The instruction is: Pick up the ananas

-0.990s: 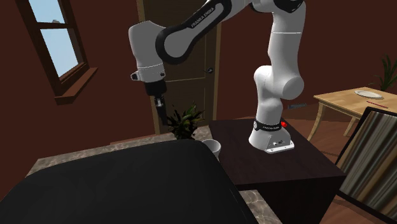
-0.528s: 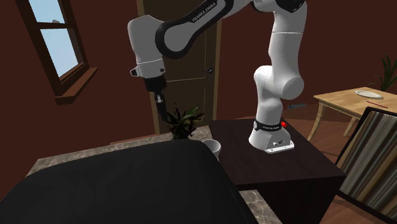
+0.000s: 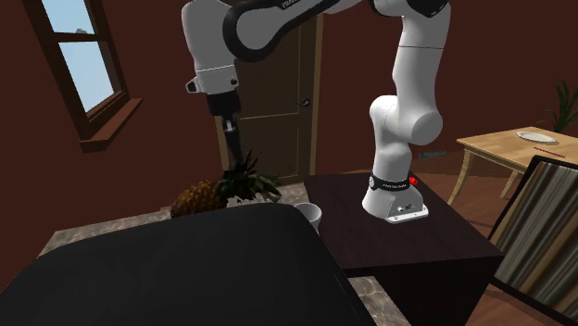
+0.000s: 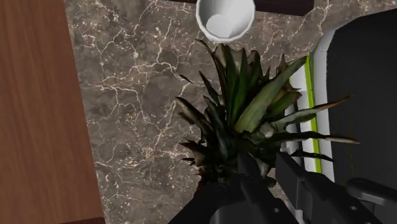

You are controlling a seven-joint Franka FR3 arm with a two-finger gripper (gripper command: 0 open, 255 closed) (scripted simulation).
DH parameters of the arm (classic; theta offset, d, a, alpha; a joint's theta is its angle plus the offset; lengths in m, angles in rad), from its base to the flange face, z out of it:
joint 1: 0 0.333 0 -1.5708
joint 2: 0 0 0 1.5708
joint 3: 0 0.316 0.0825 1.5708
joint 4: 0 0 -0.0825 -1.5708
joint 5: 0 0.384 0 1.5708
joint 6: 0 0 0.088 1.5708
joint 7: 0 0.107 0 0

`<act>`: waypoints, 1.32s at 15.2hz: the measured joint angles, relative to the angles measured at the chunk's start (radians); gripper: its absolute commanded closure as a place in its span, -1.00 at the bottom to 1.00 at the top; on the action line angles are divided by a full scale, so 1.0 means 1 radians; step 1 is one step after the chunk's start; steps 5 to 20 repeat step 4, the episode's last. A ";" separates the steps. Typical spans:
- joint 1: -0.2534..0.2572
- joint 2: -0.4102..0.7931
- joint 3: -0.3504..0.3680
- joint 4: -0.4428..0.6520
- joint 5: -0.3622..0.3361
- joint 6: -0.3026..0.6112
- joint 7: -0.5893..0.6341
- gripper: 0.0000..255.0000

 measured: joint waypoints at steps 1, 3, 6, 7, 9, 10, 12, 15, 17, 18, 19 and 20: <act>0.000 -0.002 0.000 0.009 0.000 -0.012 0.001 1.00; 0.000 -0.010 -0.001 0.026 -0.001 -0.037 0.002 1.00; 0.000 -0.012 0.000 0.030 -0.001 -0.043 0.002 1.00; 0.000 -0.012 0.000 0.030 -0.001 -0.043 0.002 1.00; 0.000 -0.012 0.000 0.030 -0.001 -0.043 0.002 1.00; 0.000 -0.012 0.000 0.030 -0.001 -0.043 0.002 1.00; 0.000 -0.012 0.000 0.030 -0.001 -0.043 0.002 1.00; 0.000 -0.012 0.000 0.030 -0.001 -0.043 0.002 1.00; 0.000 -0.012 0.000 0.030 -0.001 -0.043 0.002 1.00; 0.000 -0.012 0.000 0.030 -0.001 -0.043 0.002 1.00; 0.000 -0.012 0.000 0.030 -0.001 -0.043 0.002 1.00; 0.000 -0.012 0.000 0.030 -0.001 -0.043 0.002 1.00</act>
